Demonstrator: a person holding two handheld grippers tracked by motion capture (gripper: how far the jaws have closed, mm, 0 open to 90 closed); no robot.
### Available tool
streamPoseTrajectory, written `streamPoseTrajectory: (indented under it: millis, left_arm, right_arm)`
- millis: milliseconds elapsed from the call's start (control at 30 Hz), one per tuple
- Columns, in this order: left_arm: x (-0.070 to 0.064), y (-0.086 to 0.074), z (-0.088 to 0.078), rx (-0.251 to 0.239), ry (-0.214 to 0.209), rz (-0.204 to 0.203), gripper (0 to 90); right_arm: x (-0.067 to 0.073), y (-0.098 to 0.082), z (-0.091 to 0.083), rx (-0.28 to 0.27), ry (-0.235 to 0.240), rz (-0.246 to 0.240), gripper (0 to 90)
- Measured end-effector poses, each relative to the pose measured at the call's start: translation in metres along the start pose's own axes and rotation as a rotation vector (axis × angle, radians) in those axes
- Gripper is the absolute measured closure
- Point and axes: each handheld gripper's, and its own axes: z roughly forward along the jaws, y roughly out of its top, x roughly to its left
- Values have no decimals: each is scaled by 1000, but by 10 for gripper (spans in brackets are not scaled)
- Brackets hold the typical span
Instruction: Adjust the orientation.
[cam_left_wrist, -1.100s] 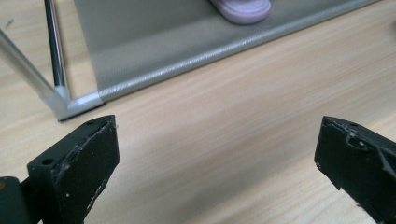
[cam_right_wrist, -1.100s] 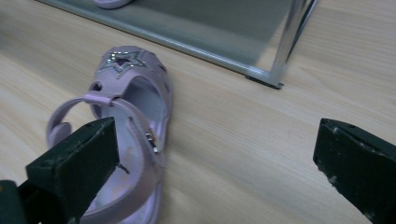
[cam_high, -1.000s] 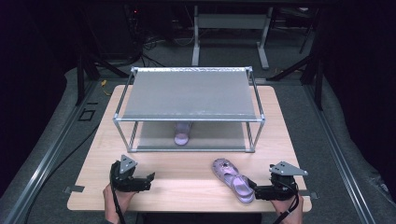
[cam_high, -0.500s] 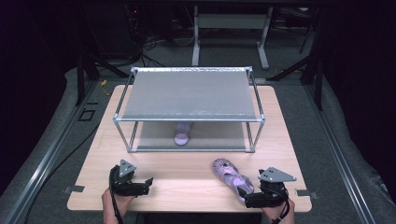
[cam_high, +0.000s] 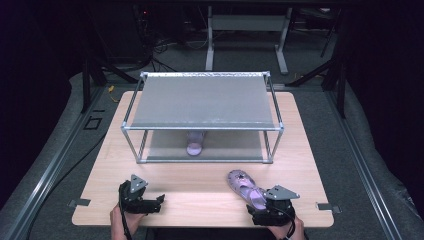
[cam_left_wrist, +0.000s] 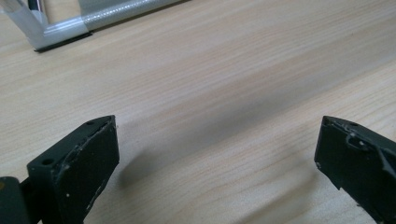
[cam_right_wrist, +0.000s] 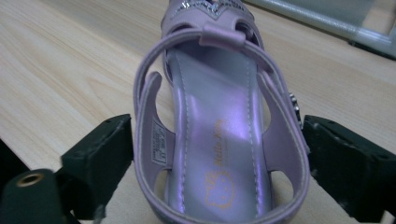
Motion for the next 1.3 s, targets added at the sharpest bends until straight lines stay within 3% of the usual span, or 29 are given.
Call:
streamPoseTrajectory:
  millis: [200, 400, 900, 1300]
  left_arm:
    - [-3, 0, 0, -2, -7, 8, 0]
    - [-5, 2, -1, -9, -10, 12, 0]
    - [-5, 4, -5, -30, -15, 10, 0]
    - [-5, 4, -6, -35, -15, 11, 0]
  right_arm:
    - [0, -3, 4, 18, 4, 3, 241]
    - [1, -6, 2, -13, -3, 5, 364]
    - [5, -6, -4, -56, -10, -34, 379]
    - [5, 2, -6, -93, -14, -35, 379]
